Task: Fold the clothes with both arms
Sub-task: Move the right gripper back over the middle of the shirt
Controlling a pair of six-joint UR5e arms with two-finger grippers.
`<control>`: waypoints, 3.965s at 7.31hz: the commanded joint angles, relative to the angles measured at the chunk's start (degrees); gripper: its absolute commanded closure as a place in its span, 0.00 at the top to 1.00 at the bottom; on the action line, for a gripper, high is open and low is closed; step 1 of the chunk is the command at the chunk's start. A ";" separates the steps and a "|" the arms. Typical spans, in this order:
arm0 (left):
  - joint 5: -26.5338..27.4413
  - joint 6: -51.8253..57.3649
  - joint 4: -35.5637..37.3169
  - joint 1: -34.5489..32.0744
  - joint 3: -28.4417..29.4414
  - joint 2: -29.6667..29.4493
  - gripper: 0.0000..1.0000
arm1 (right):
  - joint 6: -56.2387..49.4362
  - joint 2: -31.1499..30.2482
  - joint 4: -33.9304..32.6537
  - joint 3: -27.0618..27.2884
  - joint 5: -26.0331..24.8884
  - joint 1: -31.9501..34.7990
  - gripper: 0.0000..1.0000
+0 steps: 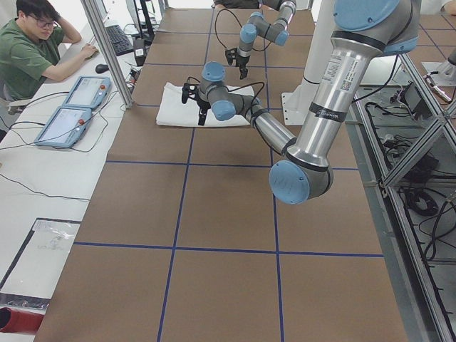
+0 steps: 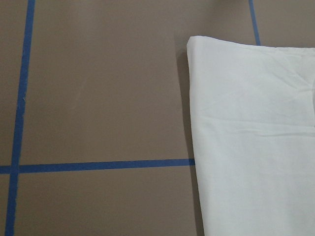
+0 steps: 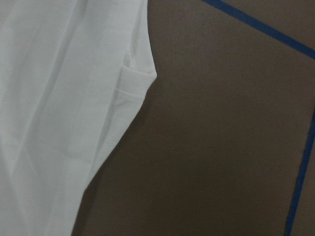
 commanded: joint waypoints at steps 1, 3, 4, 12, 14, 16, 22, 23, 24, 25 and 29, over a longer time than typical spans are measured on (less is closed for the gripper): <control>-0.01 0.24 -0.07 0.00 0.09 0.06 1.00 | -0.20 6.67 0.32 -3.28 1.41 1.71 1.00; -0.01 0.51 -0.16 0.00 0.35 0.33 1.00 | 0.07 15.55 1.10 -13.11 1.41 1.71 1.00; -0.01 0.60 -0.16 0.00 0.35 0.50 1.00 | 0.50 15.75 7.99 -17.51 1.41 1.62 1.00; 0.08 0.16 -0.25 0.00 0.35 0.15 1.00 | 0.68 14.09 8.86 -21.42 1.41 0.48 1.00; 0.08 0.33 -0.25 0.00 0.96 0.07 1.00 | 0.68 14.09 8.50 -21.51 1.41 0.48 1.00; 0.08 0.33 -0.25 0.00 1.05 -0.02 1.00 | 0.42 14.00 8.06 -21.60 1.58 1.61 1.00; 0.08 -0.11 -0.25 0.18 1.05 -0.29 1.00 | -2.21 5.47 5.35 -12.38 3.50 6.00 1.00; -0.01 -0.19 -0.16 0.18 1.05 -0.46 1.00 | -2.31 5.82 5.16 -11.50 4.65 6.54 1.00; -0.09 -0.80 -0.08 0.53 1.14 -0.46 1.00 | -2.22 5.83 5.24 -8.97 5.53 6.80 1.00; -0.01 -5.07 -0.25 2.71 1.23 -0.20 1.00 | -1.52 5.39 5.50 -5.46 7.19 6.89 1.00; 7.43 -31.17 -5.96 18.86 -0.35 0.07 1.00 | 3.92 2.49 5.68 3.26 9.31 7.16 1.00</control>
